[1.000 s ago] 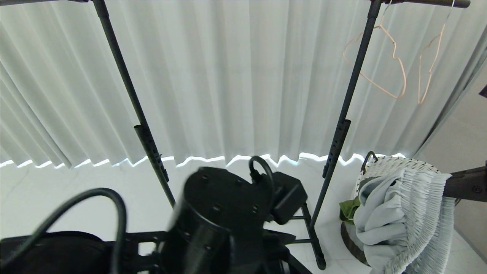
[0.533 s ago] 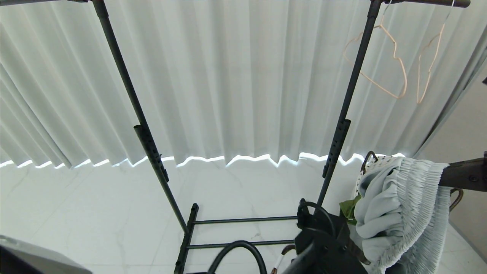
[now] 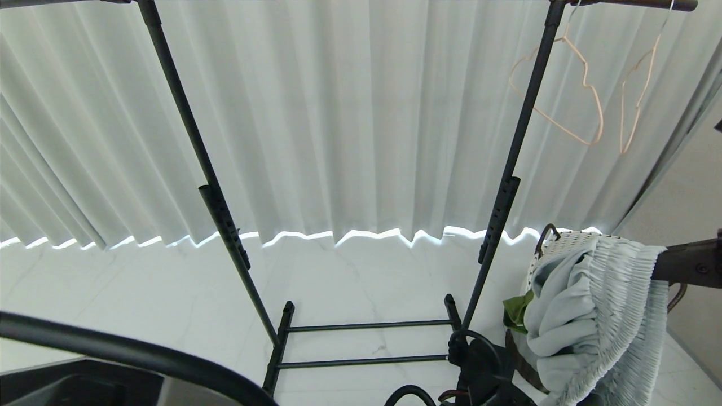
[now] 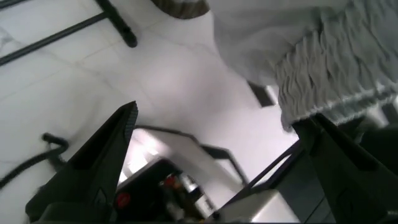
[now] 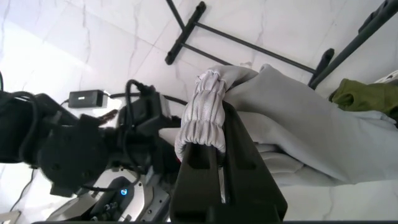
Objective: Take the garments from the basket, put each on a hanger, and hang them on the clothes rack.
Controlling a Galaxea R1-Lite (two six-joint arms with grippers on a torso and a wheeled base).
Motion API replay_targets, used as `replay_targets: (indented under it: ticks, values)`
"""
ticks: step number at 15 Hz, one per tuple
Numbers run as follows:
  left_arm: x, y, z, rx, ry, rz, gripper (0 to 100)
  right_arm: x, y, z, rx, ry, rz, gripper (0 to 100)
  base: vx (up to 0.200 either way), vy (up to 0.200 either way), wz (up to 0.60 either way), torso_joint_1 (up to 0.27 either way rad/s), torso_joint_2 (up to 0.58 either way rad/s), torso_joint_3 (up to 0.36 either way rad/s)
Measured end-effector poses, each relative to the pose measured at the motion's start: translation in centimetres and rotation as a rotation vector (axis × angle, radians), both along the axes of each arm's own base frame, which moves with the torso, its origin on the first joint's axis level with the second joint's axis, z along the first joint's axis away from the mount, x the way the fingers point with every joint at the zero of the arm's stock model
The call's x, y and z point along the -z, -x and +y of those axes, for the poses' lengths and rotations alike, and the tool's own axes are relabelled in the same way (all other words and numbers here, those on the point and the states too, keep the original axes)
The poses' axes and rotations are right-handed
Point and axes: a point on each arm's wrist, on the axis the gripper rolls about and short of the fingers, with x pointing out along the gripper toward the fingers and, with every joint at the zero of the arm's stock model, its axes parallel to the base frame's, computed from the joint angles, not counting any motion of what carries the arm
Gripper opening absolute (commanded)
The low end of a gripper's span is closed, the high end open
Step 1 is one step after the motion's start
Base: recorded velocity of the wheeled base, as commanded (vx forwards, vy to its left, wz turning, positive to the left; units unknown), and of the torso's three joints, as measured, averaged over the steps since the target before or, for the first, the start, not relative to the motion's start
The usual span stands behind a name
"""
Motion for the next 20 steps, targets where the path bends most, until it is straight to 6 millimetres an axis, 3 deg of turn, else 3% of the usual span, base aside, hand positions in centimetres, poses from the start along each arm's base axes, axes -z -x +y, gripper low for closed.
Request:
replay_targets:
  ticks: [2, 5, 6, 10, 13, 15, 20]
  values:
    - [-0.3, -0.5, -1.2, -0.041, 0.099, 0.019, 100, -0.1, 0.2, -0.1, 0.0, -0.004, -0.004, 0, 0.0, 0.0, 0.0, 0.0, 0.0, 0.0]
    - [0.3, -0.7, -1.6, -0.053, 0.095, 0.023, 100, -0.2, 0.4, -0.3, 0.0, -0.009, -0.01, 0, 0.0, 0.0, 0.0, 0.0, 0.0, 0.0]
    - [0.7, -0.7, -1.6, -0.057, 0.086, 0.024, 0, -0.2, 0.4, -0.3, 0.001, -0.011, -0.012, 0, 0.0, 0.0, 0.0, 0.0, 0.0, 0.0]
    - [1.7, -0.5, -1.5, -0.065, 0.053, 0.025, 0, -0.3, 0.5, -0.7, 0.013, -0.012, -0.016, 0, 0.0, 0.0, 0.0, 0.0, 0.0, 0.0]
    - [1.3, 1.4, -0.2, -0.023, 0.035, 0.026, 0, 0.0, 0.3, -1.1, 0.04, 0.001, -0.016, 0, 0.0, 0.0, 0.0, 0.0, 0.0, 0.0]
    - [-0.3, 3.1, 1.4, 0.01, 0.055, 0.019, 0, 0.4, 0.3, -1.2, 0.04, 0.016, -0.019, 0, 0.0, 0.0, 0.0, 0.0, 0.0, 0.0]
    - [-6.6, 6.0, 6.7, 0.116, 0.184, -0.052, 0, 1.2, 0.5, -1.4, 0.01, 0.067, -0.035, 0, 0.0, 0.0, 0.0, 0.0, 0.0, 0.0]
